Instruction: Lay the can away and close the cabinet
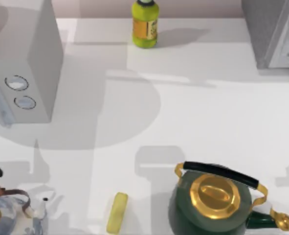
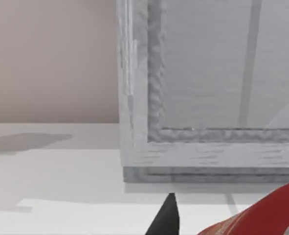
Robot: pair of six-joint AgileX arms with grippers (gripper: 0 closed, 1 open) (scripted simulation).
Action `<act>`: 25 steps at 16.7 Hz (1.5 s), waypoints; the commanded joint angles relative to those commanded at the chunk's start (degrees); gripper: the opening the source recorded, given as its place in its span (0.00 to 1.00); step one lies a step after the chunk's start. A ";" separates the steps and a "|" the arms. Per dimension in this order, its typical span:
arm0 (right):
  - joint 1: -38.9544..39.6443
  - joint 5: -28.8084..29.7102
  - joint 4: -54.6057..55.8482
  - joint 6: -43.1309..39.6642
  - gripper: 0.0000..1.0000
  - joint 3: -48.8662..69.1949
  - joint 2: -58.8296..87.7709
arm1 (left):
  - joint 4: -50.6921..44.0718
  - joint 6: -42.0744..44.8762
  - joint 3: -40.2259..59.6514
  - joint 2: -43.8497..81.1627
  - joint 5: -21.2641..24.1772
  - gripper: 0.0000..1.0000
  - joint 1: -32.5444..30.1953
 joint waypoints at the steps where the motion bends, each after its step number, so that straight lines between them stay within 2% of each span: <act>1: 0.00 0.00 0.00 0.00 0.00 0.00 0.00 | 0.00 0.00 0.00 0.00 0.00 1.00 0.00; 5: 0.34 0.49 -1.01 -0.09 0.00 1.95 2.08 | 0.00 0.00 0.00 0.00 0.00 1.00 0.00; 9: 1.21 2.56 -5.00 -0.43 0.00 12.92 12.65 | 0.00 0.00 0.00 0.00 0.00 1.00 0.00; 12: 2.33 4.65 -8.67 0.02 0.00 27.32 24.40 | 0.00 0.00 0.00 0.00 0.00 1.00 0.00; 20: 6.85 9.35 -17.87 1.70 0.00 74.61 56.29 | 0.00 0.00 0.00 0.00 0.00 1.00 0.00; 25: 9.57 10.85 -22.48 1.47 0.00 94.09 70.78 | 0.00 0.00 0.00 0.00 0.00 1.00 0.00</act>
